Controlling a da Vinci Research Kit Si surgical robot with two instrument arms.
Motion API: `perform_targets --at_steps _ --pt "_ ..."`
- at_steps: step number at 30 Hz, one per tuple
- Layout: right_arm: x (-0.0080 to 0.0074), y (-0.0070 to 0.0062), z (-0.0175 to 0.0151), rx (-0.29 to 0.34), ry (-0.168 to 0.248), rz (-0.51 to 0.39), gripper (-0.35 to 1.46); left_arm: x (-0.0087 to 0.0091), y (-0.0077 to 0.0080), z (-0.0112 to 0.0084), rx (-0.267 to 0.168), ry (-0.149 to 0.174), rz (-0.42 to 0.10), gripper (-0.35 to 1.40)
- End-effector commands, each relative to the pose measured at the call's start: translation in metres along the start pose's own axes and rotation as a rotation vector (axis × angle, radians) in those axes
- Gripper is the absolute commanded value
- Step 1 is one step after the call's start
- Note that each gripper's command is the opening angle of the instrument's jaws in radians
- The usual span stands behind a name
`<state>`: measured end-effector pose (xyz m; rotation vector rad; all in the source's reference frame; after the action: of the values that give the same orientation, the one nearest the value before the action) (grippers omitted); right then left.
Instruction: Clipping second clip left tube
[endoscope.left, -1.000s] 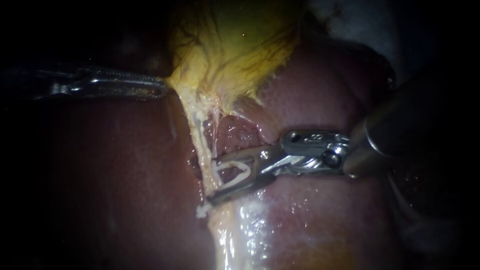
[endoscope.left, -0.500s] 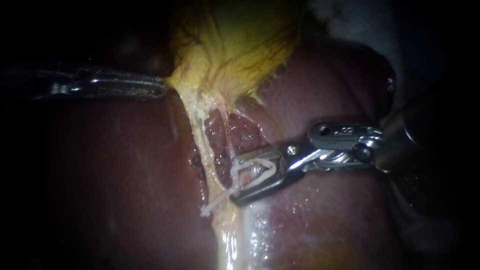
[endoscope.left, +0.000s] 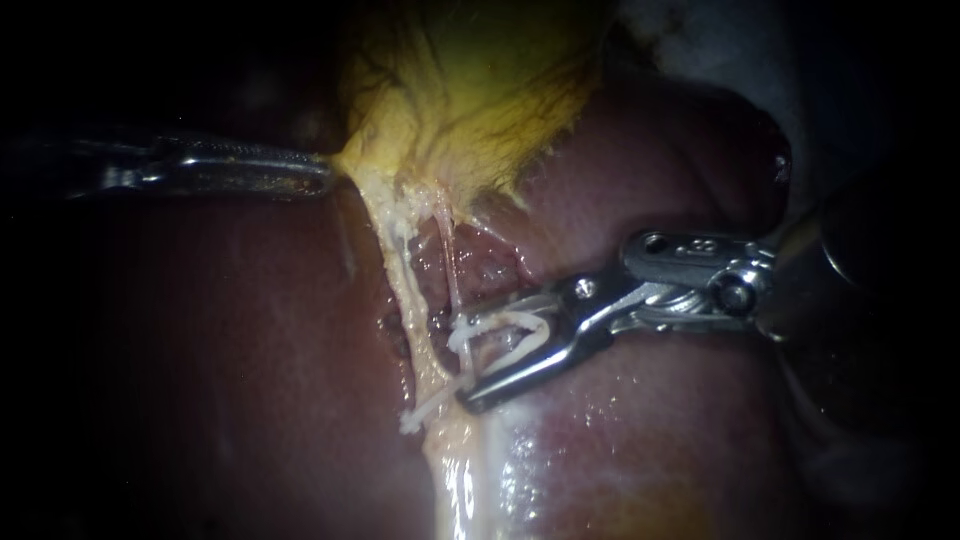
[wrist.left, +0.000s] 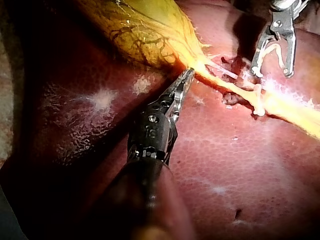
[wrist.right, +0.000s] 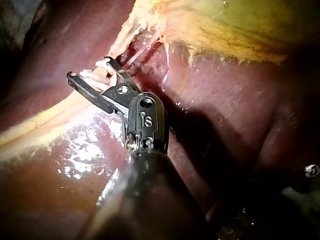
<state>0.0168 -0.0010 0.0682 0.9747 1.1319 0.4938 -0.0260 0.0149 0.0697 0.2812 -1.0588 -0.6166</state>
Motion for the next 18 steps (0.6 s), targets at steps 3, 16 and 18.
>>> perform_targets --at_steps 3,16,18 --pt "-0.0003 0.0005 0.0006 0.022 0.004 -0.007 0.53 0.0 0.0 0.0 -0.001 0.0 0.0 -0.35" --pt "-0.0036 0.004 0.0023 0.041 -0.004 0.017 0.54 0.0 0.0 0.0001 -0.001 0.0 0.0 -0.35" --pt "-0.0041 0.0048 0.0023 0.041 -0.003 0.014 0.54 0.0 0.0 0.0001 -0.001 0.0 0.0 -0.35"
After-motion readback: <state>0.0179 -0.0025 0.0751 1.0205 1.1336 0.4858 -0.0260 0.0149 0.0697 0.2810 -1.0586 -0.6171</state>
